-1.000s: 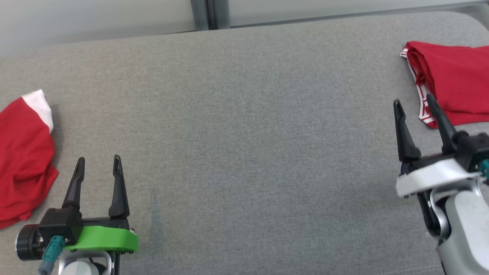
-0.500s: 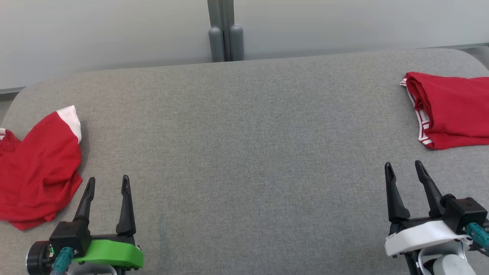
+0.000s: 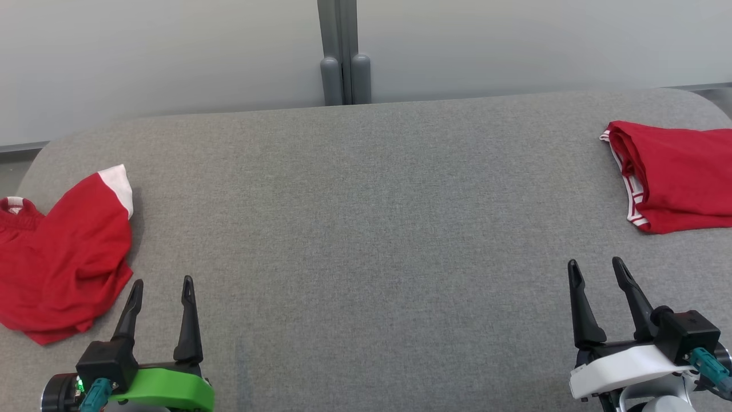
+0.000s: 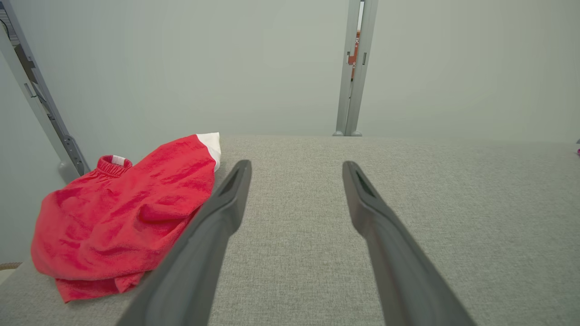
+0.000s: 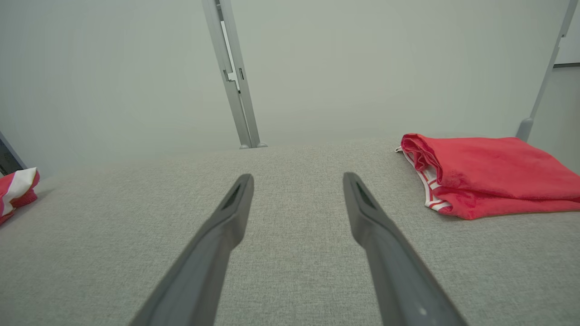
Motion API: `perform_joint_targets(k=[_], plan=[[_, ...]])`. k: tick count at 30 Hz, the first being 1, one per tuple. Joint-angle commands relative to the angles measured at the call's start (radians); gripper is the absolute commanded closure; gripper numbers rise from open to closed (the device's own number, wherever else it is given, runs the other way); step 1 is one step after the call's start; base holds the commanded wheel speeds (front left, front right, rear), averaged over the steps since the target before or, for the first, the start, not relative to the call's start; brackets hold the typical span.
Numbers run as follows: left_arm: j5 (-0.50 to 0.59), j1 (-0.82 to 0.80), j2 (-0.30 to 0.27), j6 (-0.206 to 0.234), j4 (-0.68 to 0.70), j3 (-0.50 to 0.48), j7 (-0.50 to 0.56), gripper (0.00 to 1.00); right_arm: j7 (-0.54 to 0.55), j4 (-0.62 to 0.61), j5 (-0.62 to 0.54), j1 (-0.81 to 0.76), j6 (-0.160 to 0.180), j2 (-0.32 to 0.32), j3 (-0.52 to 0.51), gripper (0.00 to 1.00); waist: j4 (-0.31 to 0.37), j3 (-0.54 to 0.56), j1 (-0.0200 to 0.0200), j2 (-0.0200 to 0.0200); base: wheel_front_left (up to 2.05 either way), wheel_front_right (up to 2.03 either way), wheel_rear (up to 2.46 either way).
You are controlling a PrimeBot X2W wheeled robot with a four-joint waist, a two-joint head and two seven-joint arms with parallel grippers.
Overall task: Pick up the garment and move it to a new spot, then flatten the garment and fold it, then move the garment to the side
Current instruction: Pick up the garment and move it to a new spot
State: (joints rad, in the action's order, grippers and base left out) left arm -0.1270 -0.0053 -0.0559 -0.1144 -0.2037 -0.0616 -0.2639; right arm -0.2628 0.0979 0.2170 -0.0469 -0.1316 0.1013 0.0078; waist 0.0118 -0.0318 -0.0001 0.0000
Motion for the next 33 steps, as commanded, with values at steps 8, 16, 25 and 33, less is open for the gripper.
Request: perform_joint_targets(k=[8, 16, 25, 33], plan=[[0.005, 0.008, 0.001, -0.006, -0.013, -0.008, 0.000, 0.00, -0.002, 0.007, -0.009, -0.009, 0.002, -0.003, -0.001, 0.00, -0.003, 0.002, 0.0001, 0.0000, 0.00, 0.00, 0.00], [0.008, 0.009, 0.002, -0.007, -0.016, -0.018, 0.000, 0.00, -0.002, 0.015, -0.007, -0.012, 0.002, -0.004, -0.001, 0.00, -0.010, 0.007, 0.0001, 0.0000, 0.00, 0.00, 0.00], [0.014, 0.003, 0.002, -0.009, -0.015, -0.033, 0.000, 0.00, -0.002, 0.021, -0.004, -0.014, 0.002, -0.008, 0.001, 0.00, -0.055, 0.012, 0.0001, 0.0000, 0.00, 0.00, 0.00], [0.015, 0.001, -0.003, -0.005, -0.016, -0.060, 0.000, 0.00, -0.002, 0.034, 0.004, -0.015, 0.002, -0.012, 0.013, 0.00, -0.141, 0.011, 0.0001, 0.0000, 0.00, 0.00, 0.00]])
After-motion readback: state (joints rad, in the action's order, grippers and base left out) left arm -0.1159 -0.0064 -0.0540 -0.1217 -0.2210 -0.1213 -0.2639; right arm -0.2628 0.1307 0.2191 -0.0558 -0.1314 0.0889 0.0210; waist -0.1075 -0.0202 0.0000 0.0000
